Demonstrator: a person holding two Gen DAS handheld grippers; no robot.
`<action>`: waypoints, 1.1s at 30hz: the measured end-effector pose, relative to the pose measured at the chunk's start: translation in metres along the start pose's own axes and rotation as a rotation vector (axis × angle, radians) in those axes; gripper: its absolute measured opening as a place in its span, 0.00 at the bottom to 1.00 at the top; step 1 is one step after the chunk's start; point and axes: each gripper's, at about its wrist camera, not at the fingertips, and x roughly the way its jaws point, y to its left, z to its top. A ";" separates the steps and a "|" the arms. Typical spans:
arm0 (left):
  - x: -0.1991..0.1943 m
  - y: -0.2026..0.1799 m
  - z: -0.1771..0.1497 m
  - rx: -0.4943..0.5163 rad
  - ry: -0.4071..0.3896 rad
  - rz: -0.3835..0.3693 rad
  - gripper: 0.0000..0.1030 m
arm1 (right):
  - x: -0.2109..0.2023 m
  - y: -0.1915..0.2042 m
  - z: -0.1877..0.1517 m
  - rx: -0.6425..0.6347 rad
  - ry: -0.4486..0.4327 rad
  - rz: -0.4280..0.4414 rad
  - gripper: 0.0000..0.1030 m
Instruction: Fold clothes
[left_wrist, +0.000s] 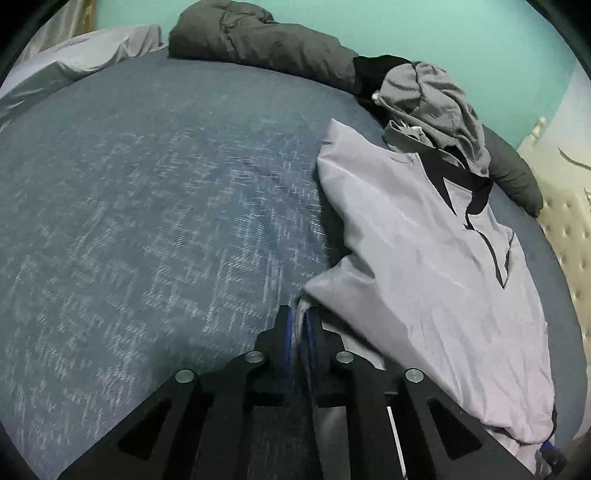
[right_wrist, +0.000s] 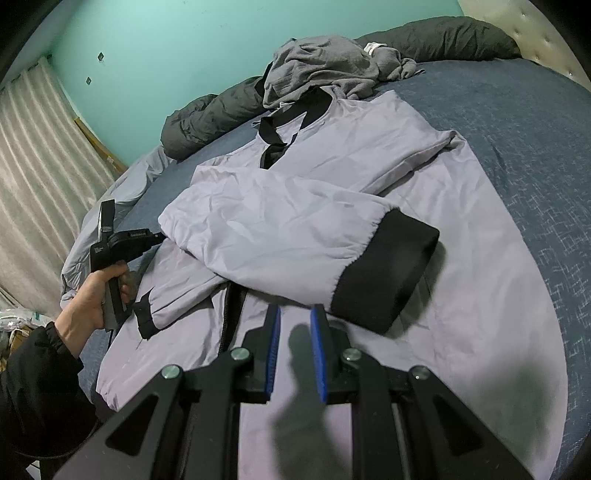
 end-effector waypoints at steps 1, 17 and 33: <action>-0.005 0.002 -0.003 -0.014 0.000 0.007 0.13 | 0.001 0.000 0.000 0.005 0.004 0.005 0.15; -0.045 0.015 -0.087 -0.018 0.154 -0.135 0.34 | 0.045 0.061 -0.023 -0.142 0.179 0.075 0.32; -0.083 0.018 -0.117 -0.017 0.158 -0.149 0.02 | 0.027 0.045 -0.027 -0.073 0.139 0.043 0.32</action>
